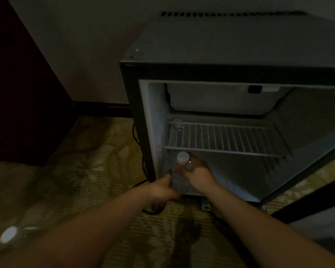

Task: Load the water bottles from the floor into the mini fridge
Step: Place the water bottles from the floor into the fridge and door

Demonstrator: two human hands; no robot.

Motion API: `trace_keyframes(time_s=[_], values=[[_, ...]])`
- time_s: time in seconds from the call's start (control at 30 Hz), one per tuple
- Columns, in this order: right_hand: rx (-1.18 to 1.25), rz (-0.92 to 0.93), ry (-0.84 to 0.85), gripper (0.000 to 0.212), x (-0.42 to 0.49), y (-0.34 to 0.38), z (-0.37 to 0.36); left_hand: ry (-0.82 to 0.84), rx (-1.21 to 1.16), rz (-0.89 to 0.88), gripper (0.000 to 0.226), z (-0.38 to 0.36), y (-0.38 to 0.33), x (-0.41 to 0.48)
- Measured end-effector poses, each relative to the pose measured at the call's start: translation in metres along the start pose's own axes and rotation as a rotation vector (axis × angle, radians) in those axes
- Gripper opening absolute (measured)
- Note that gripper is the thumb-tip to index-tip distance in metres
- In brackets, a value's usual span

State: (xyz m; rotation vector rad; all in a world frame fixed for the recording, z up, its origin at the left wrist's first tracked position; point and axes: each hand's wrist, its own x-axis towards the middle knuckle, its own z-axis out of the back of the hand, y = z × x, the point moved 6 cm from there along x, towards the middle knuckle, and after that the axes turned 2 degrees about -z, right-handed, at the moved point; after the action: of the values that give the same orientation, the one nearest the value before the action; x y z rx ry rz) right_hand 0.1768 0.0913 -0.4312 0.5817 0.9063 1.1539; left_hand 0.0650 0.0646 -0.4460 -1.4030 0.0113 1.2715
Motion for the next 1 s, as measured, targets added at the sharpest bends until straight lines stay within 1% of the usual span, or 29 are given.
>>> trace_keyframes(time_s=[0.07,0.13,0.27,0.37,0.47,0.53,0.67,0.73,0.8,0.87,0.93,1.0], values=[[-0.078,-0.031,0.020,0.039,0.008,0.000,-0.004,-0.027,-0.051,-0.031,0.075,-0.003,0.002,0.004],[-0.080,-0.032,0.011,0.043,0.012,-0.002,-0.005,-0.059,-0.116,-0.049,0.078,-0.004,0.008,0.013],[-0.046,-0.051,-0.027,0.042,0.020,-0.007,-0.004,-0.140,-0.207,-0.080,0.087,-0.008,0.011,0.027],[-0.022,-0.037,-0.028,0.042,0.027,-0.009,-0.003,-0.197,-0.281,-0.085,0.082,-0.011,0.009,0.031],[-0.021,0.022,0.022,0.042,0.032,-0.011,-0.005,-0.311,-0.271,-0.112,0.069,-0.004,0.010,0.036],[-0.010,0.039,0.035,0.042,0.036,-0.014,-0.006,-0.343,-0.311,-0.125,0.066,-0.002,0.009,0.041],[0.057,0.110,0.054,0.050,0.045,-0.010,-0.010,-0.382,-0.331,-0.101,0.077,0.001,0.013,0.058],[0.071,0.112,0.055,0.052,0.049,-0.007,-0.011,-0.403,-0.307,-0.088,0.081,0.006,0.014,0.068],[0.088,0.112,0.028,0.050,0.055,-0.005,-0.012,-0.393,-0.207,-0.071,0.081,0.010,0.011,0.075],[0.112,0.086,-0.005,0.052,0.063,-0.003,-0.011,-0.380,-0.125,-0.061,0.073,0.012,0.010,0.081],[0.090,0.090,-0.040,0.048,0.069,-0.001,-0.010,-0.377,-0.161,-0.075,0.068,0.011,0.010,0.083],[0.062,0.108,-0.081,0.044,0.074,-0.001,-0.009,-0.402,-0.224,-0.088,0.071,0.012,0.013,0.085]])
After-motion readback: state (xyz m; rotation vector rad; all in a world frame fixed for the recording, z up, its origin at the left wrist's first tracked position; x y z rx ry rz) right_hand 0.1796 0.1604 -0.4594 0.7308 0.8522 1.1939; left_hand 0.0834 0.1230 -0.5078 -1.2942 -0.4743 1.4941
